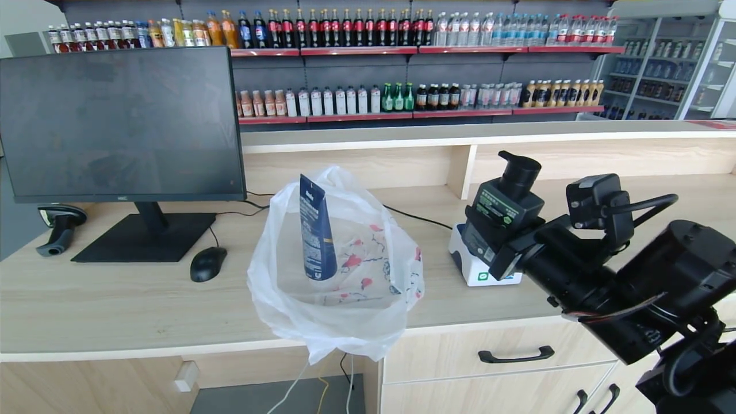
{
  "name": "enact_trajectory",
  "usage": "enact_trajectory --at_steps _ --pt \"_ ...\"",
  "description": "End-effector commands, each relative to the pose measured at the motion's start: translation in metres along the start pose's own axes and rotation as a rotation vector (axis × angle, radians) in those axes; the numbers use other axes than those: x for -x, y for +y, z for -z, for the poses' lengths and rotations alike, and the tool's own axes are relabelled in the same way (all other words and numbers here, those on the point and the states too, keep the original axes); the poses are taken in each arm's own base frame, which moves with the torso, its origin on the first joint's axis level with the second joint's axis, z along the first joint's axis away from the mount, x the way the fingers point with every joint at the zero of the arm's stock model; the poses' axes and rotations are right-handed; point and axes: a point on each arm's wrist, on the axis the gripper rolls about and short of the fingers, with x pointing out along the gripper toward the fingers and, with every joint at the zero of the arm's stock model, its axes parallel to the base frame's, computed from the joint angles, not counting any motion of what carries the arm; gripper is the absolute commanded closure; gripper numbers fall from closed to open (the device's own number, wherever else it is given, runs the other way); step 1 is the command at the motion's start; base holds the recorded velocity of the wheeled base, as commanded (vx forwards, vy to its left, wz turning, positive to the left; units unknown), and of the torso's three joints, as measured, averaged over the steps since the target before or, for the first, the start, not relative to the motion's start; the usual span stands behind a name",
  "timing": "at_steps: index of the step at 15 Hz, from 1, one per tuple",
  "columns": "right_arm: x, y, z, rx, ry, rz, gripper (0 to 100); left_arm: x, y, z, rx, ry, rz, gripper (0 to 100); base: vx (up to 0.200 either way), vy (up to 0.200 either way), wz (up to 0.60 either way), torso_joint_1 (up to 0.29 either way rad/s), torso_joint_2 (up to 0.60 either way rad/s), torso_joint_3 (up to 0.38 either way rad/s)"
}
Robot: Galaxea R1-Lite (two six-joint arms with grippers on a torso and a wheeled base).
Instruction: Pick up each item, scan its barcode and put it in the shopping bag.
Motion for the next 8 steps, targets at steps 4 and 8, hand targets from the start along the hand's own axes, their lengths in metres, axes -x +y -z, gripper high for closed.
enact_trajectory --at_steps 4,8 --pt "0.007 -0.017 0.000 0.029 0.011 0.060 100 0.000 0.000 0.000 0.000 -0.001 -0.001 0 0.000 0.000 0.00 0.000 0.00 0.000" --pt "0.011 -0.023 0.003 0.033 0.031 0.081 100 0.000 0.000 0.000 0.000 -0.001 -0.002 0 0.000 0.000 0.00 0.000 0.00 0.000"
